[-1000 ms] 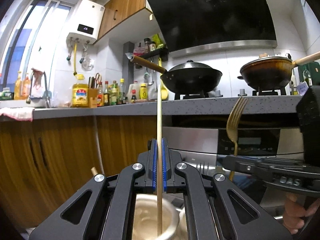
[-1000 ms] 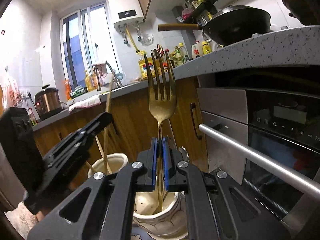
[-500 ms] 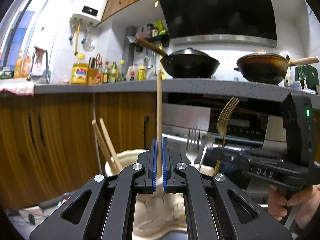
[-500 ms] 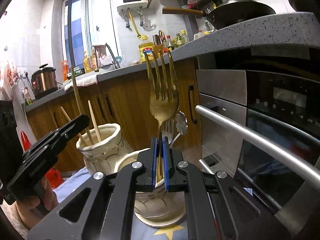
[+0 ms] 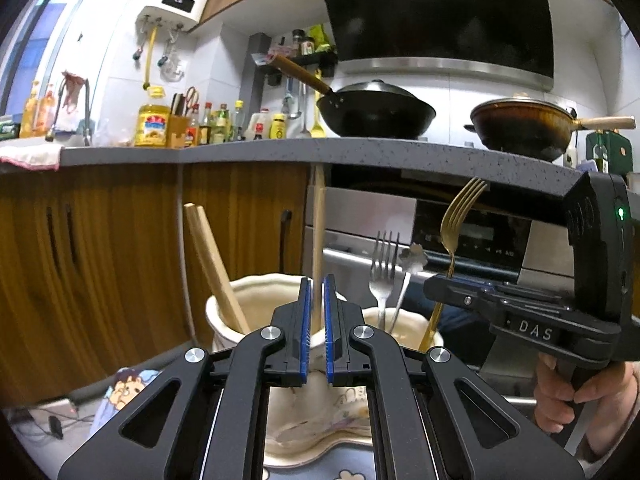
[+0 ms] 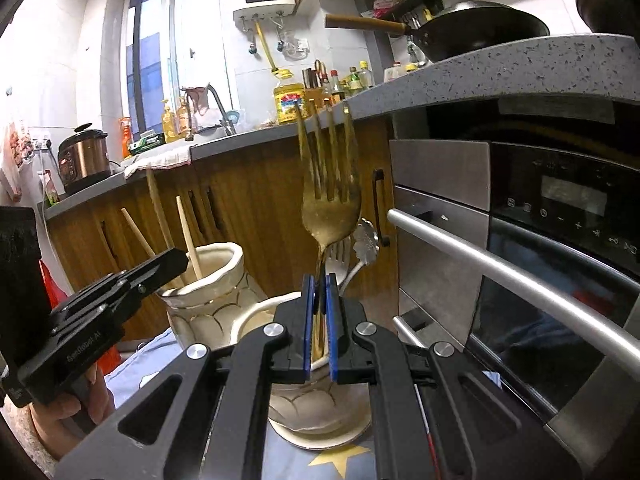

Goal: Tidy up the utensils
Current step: 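Drop chopstick in tall cup with left tool while right tool drops gold fork, then withdraw both open tools from the holder back over the cloth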

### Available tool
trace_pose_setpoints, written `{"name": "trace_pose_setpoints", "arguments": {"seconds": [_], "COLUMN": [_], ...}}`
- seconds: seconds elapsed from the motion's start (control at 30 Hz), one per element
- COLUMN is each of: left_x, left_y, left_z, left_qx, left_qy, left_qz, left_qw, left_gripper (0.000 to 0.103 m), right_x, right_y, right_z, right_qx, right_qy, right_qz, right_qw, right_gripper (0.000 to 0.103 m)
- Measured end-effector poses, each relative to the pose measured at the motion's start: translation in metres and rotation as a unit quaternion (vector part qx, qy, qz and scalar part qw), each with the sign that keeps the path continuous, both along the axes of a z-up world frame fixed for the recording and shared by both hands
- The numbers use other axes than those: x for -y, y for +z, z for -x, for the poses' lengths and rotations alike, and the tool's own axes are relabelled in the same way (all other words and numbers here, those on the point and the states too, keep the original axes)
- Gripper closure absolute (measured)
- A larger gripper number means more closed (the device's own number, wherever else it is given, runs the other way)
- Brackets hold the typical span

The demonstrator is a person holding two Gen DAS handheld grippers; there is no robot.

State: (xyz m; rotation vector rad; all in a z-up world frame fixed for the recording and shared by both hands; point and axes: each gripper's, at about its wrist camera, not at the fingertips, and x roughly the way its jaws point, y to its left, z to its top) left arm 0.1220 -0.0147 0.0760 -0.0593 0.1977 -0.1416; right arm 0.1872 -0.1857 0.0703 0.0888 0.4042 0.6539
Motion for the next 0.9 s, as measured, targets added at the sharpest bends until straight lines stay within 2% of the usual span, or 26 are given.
{"name": "trace_pose_setpoints", "arguments": {"seconds": [0.1, 0.23, 0.47, 0.57, 0.73, 0.83, 0.9], "left_x": [0.004, 0.008, 0.014, 0.014, 0.016, 0.016, 0.017], "left_y": [0.000, -0.002, -0.002, -0.002, -0.002, -0.002, -0.002], "left_z": [0.000, 0.001, 0.002, 0.003, 0.003, 0.003, 0.003], "left_qx": [0.000, 0.000, 0.003, 0.004, 0.005, 0.004, 0.005], "left_qy": [-0.004, -0.013, -0.015, -0.016, -0.017, -0.018, -0.018], "left_qz": [-0.005, -0.005, -0.016, -0.015, -0.017, -0.017, -0.017], "left_qw": [1.0000, 0.9999, 0.9998, 0.9997, 0.9997, 0.9997, 0.9997], "left_gripper": [0.098, 0.085, 0.080, 0.073, 0.071, 0.071, 0.071], "right_x": [0.001, 0.001, 0.003, 0.003, 0.003, 0.004, 0.006], "right_y": [0.000, -0.001, -0.003, -0.003, -0.004, -0.004, -0.004], "right_z": [0.000, 0.000, -0.003, -0.003, -0.005, -0.005, -0.006], "right_qx": [-0.008, -0.007, -0.011, -0.010, -0.012, -0.014, -0.013], "right_qy": [-0.001, -0.005, -0.008, -0.012, -0.017, -0.019, -0.021], "right_qz": [-0.004, -0.002, -0.003, -0.002, 0.001, -0.003, -0.005], "right_qw": [1.000, 1.000, 1.000, 1.000, 1.000, 1.000, 1.000], "right_gripper": [0.097, 0.097, 0.096, 0.095, 0.094, 0.081, 0.078]}}
